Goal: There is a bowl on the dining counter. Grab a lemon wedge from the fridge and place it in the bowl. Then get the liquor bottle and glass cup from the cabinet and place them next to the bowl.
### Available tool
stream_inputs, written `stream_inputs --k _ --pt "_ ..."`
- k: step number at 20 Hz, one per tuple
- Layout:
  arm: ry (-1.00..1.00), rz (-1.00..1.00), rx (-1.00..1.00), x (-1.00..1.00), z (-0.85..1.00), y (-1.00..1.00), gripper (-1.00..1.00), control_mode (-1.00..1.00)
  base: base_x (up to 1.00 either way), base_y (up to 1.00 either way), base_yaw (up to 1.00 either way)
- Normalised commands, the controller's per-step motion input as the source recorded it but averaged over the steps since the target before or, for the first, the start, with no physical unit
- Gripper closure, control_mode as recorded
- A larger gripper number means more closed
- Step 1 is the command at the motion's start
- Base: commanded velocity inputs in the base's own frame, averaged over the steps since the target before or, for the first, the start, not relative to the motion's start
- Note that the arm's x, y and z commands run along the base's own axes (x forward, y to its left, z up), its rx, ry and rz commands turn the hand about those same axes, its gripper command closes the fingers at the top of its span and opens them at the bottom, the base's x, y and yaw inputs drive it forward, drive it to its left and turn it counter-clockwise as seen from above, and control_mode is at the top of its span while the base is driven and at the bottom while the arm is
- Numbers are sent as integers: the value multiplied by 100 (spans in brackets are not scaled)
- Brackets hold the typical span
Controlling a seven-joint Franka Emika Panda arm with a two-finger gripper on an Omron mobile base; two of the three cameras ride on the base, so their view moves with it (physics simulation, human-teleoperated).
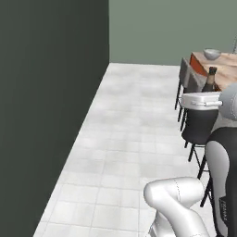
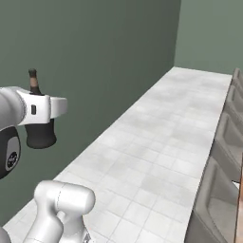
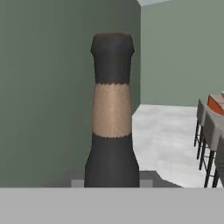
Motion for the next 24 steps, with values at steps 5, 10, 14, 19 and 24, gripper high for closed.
stream_inputs --k 5,10,14,19,24 --pt "0 0 0 0 0 0 100 100 100 7 -35" --pt "0 0 0 0 0 0 100 100 100 13 -29" --pt "0 0 0 0 0 0 100 100 100 18 -27" --pt "0 0 0 0 0 0 100 100 100 23 -27" --pt "0 0 0 0 0 0 100 100 100 24 -31"
